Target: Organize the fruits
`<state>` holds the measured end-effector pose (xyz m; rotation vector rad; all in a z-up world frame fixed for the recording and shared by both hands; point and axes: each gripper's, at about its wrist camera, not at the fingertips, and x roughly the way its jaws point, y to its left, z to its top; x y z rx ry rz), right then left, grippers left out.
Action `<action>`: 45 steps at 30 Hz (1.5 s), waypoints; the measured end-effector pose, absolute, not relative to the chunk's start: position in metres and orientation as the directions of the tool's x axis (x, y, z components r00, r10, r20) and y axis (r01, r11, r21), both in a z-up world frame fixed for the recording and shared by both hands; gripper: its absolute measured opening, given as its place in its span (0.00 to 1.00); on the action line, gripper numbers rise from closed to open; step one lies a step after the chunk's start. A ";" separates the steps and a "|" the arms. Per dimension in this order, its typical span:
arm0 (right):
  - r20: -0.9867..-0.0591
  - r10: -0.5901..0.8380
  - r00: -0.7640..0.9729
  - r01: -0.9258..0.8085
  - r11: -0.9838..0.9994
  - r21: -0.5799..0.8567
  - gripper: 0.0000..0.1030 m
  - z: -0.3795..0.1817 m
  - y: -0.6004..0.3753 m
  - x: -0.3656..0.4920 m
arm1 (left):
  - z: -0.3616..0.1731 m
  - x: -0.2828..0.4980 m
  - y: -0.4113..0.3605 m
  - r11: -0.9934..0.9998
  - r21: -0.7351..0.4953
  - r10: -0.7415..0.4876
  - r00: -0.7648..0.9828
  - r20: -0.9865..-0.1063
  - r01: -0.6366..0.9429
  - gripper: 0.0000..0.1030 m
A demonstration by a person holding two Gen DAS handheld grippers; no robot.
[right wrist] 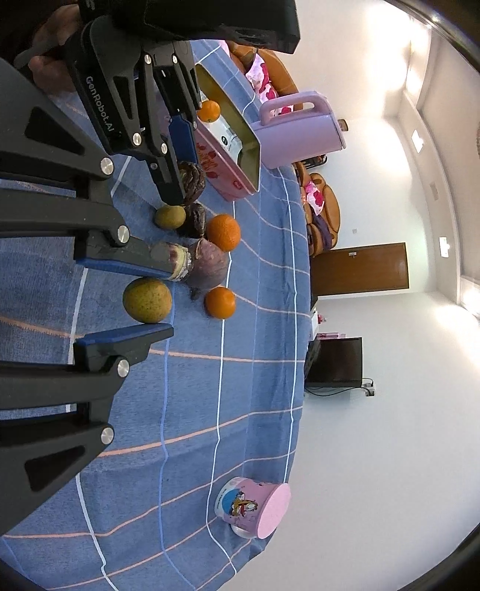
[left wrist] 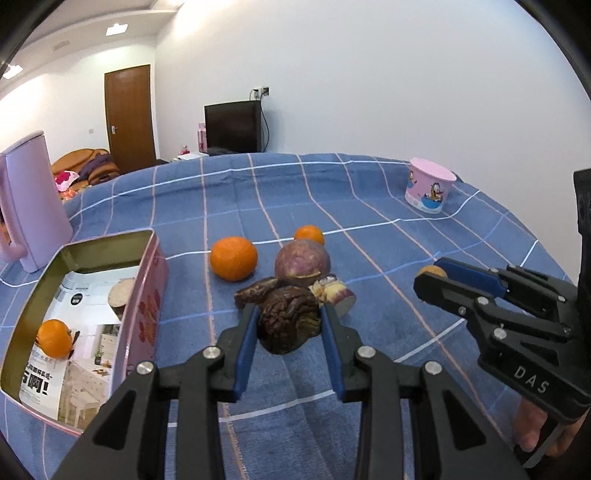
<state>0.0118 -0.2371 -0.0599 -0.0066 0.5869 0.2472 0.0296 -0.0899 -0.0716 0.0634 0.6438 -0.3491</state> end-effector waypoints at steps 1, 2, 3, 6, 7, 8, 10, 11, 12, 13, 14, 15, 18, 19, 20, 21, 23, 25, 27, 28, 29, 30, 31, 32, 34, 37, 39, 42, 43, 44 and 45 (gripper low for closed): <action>-0.544 0.231 0.806 -0.234 0.970 0.065 0.26 -0.059 -0.237 0.011 | -0.071 0.029 -0.089 0.941 -0.051 -0.298 0.747 -0.595 0.335 0.34; -0.540 0.234 0.808 -0.236 0.969 0.066 0.26 -0.059 -0.238 0.010 | -0.071 0.029 -0.088 0.942 -0.052 -0.297 0.749 -0.592 0.332 0.34; -0.536 0.236 0.811 -0.238 0.969 0.067 0.26 -0.059 -0.238 0.009 | -0.071 0.028 -0.086 0.943 -0.054 -0.296 0.751 -0.590 0.329 0.34; -0.522 0.240 0.818 -0.239 0.968 0.069 0.26 -0.058 -0.239 0.007 | -0.069 0.026 -0.084 0.945 -0.057 -0.293 0.761 -0.578 0.321 0.34; -0.518 0.242 0.820 -0.241 0.968 0.071 0.26 -0.057 -0.239 0.006 | -0.069 0.026 -0.083 0.946 -0.057 -0.292 0.764 -0.575 0.318 0.34; -0.514 0.242 0.823 -0.241 0.968 0.071 0.26 -0.057 -0.240 0.005 | -0.068 0.025 -0.083 0.947 -0.056 -0.290 0.768 -0.571 0.316 0.34; -0.509 0.243 0.826 -0.240 0.968 0.073 0.26 -0.056 -0.240 0.004 | -0.067 0.024 -0.082 0.949 -0.054 -0.286 0.774 -0.565 0.311 0.34; -0.507 0.244 0.827 -0.241 0.968 0.073 0.26 -0.056 -0.240 0.004 | -0.067 0.023 -0.082 0.950 -0.053 -0.284 0.777 -0.562 0.309 0.34; -0.504 0.245 0.828 -0.242 0.968 0.073 0.26 -0.056 -0.240 0.004 | -0.067 0.022 -0.081 0.950 -0.054 -0.284 0.779 -0.559 0.308 0.34; -0.501 0.246 0.830 -0.243 0.967 0.072 0.26 -0.056 -0.240 0.003 | -0.066 0.022 -0.081 0.950 -0.053 -0.283 0.782 -0.555 0.306 0.34; -0.497 0.247 0.832 -0.244 0.967 0.072 0.26 -0.056 -0.240 0.002 | -0.066 0.021 -0.080 0.951 -0.052 -0.281 0.785 -0.552 0.304 0.34; -0.492 0.247 0.835 -0.245 0.967 0.070 0.26 -0.055 -0.240 0.001 | -0.065 0.020 -0.080 0.952 -0.051 -0.279 0.789 -0.548 0.301 0.34; -0.480 0.248 0.841 -0.246 0.967 0.068 0.26 -0.054 -0.240 -0.001 | -0.064 0.018 -0.079 0.954 -0.046 -0.275 0.797 -0.538 0.298 0.34; -0.478 0.248 0.843 -0.246 0.967 0.068 0.26 -0.053 -0.240 -0.002 | -0.063 0.017 -0.079 0.954 -0.044 -0.274 0.799 -0.535 0.297 0.34; -0.475 0.248 0.844 -0.247 0.967 0.068 0.26 -0.053 -0.240 -0.002 | -0.063 0.017 -0.079 0.954 -0.042 -0.272 0.802 -0.532 0.296 0.34; -0.473 0.249 0.845 -0.247 0.967 0.067 0.26 -0.053 -0.240 -0.003 | -0.062 0.016 -0.079 0.954 -0.038 -0.271 0.805 -0.528 0.296 0.34; -0.465 0.250 0.849 -0.248 0.967 0.067 0.26 -0.052 -0.240 -0.005 | -0.061 0.015 -0.080 0.955 -0.033 -0.268 0.811 -0.520 0.295 0.34; -0.458 0.251 0.853 -0.249 0.966 0.065 0.26 -0.052 -0.240 -0.006 | -0.061 0.013 -0.081 0.955 -0.028 -0.266 0.817 -0.512 0.294 0.34; -0.451 0.250 0.857 -0.249 0.966 0.063 0.26 -0.051 -0.240 -0.007 | -0.060 0.011 -0.080 0.956 -0.023 -0.263 0.822 -0.505 0.292 0.34; -0.448 0.249 0.859 -0.248 0.967 0.061 0.26 -0.051 -0.240 -0.008 | -0.060 0.009 -0.080 0.956 -0.021 -0.262 0.825 -0.501 0.291 0.34; -0.445 0.248 0.861 -0.248 0.967 0.060 0.26 -0.050 -0.240 -0.009 | -0.060 0.009 -0.080 0.958 -0.017 -0.258 0.828 -0.498 0.288 0.34; -0.441 0.247 0.863 -0.247 0.967 0.058 0.26 -0.050 -0.240 -0.009 | -0.059 0.008 -0.079 0.958 -0.014 -0.255 0.831 -0.495 0.286 0.34; -0.438 0.247 0.864 -0.247 0.967 0.057 0.26 -0.050 -0.240 -0.009 | -0.059 0.008 -0.080 0.958 -0.012 -0.255 0.833 -0.492 0.286 0.34; -0.435 0.247 0.866 -0.248 0.967 0.056 0.26 -0.050 -0.240 -0.010 | -0.059 0.007 -0.080 0.958 -0.010 -0.253 0.835 -0.489 0.285 0.34; -0.434 0.244 0.867 -0.247 0.968 0.052 0.26 -0.050 -0.240 -0.010 | -0.058 0.006 -0.079 0.959 -0.008 -0.251 0.837 -0.486 0.283 0.34; -0.428 0.242 0.871 -0.245 0.968 0.049 0.26 -0.049 -0.240 -0.012 | -0.058 0.005 -0.078 0.960 -0.009 -0.251 0.840 -0.481 0.281 0.34; -0.425 0.239 0.873 -0.243 0.969 0.045 0.26 -0.049 -0.240 -0.012 | -0.058 0.005 -0.077 0.959 -0.012 -0.253 0.840 -0.480 0.282 0.34; -0.423 0.236 0.875 -0.241 0.970 0.041 0.26 -0.048 -0.238 -0.013 | -0.057 0.005 -0.075 0.959 -0.019 -0.256 0.839 -0.480 0.282 0.34; -0.425 0.236 0.874 -0.243 0.969 0.040 0.26 -0.048 -0.237 -0.012 | -0.056 0.004 -0.074 0.959 -0.020 -0.257 0.839 -0.479 0.282 0.34; -0.426 0.235 0.874 -0.243 0.969 0.037 0.26 -0.048 -0.236 -0.012 | -0.056 0.004 -0.074 0.960 -0.020 -0.255 0.840 -0.479 0.280 0.34; -0.426 0.235 0.873 -0.243 0.969 0.036 0.26 -0.048 -0.236 -0.011 | -0.055 0.004 -0.072 0.960 -0.020 -0.254 0.841 -0.478 0.278 0.34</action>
